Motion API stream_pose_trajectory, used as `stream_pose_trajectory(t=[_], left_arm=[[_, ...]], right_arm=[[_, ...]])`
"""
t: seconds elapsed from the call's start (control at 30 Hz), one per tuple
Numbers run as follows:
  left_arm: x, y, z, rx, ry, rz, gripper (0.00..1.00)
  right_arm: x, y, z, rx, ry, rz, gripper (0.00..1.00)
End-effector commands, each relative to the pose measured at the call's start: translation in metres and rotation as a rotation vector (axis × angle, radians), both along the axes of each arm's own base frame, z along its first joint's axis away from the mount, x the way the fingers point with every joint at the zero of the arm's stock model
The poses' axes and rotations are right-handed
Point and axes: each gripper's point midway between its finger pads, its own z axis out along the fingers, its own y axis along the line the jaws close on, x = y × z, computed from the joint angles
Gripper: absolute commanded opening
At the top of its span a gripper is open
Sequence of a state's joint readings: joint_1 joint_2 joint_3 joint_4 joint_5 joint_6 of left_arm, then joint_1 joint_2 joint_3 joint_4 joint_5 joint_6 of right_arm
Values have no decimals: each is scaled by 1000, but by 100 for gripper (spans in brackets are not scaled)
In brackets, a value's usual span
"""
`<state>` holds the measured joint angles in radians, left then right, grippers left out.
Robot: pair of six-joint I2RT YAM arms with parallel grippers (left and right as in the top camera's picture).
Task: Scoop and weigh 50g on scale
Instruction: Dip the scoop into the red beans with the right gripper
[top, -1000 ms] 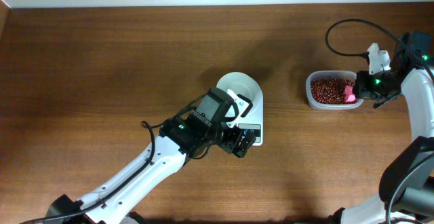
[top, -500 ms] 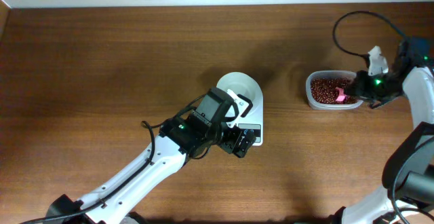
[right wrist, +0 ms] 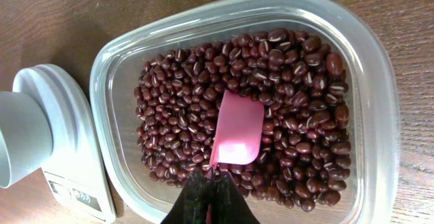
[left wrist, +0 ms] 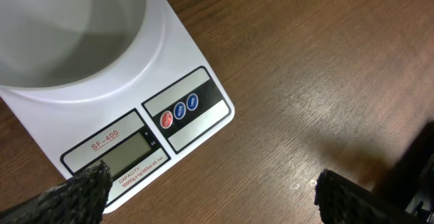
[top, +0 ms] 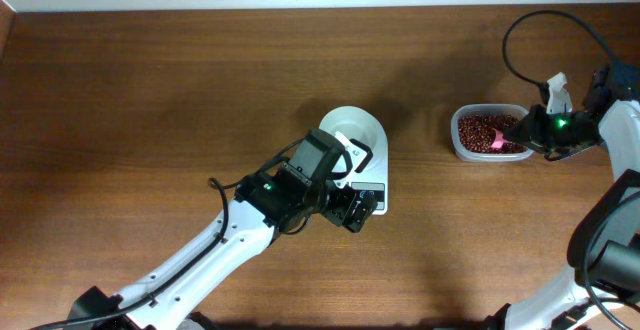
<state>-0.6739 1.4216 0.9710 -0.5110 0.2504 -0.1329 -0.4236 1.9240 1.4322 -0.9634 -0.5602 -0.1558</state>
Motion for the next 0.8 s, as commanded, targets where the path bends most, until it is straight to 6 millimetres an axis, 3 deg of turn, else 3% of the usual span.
stream_pose_trajectory(t=[0.0, 0.27, 0.6, 0.77], left_arm=[[0, 0, 0, 2, -4, -1, 99], [0, 0, 0, 3, -4, -1, 99], [0, 0, 0, 2, -4, -2, 99], [0, 0, 0, 3, -4, -2, 100]], right_arm=[[-6, -4, -5, 88, 23, -42, 4], [-5, -21, 27, 334, -108, -139, 4], [-7, -11, 42, 447, -124, -144, 4], [-7, 1, 58, 565, -141, -150, 4]])
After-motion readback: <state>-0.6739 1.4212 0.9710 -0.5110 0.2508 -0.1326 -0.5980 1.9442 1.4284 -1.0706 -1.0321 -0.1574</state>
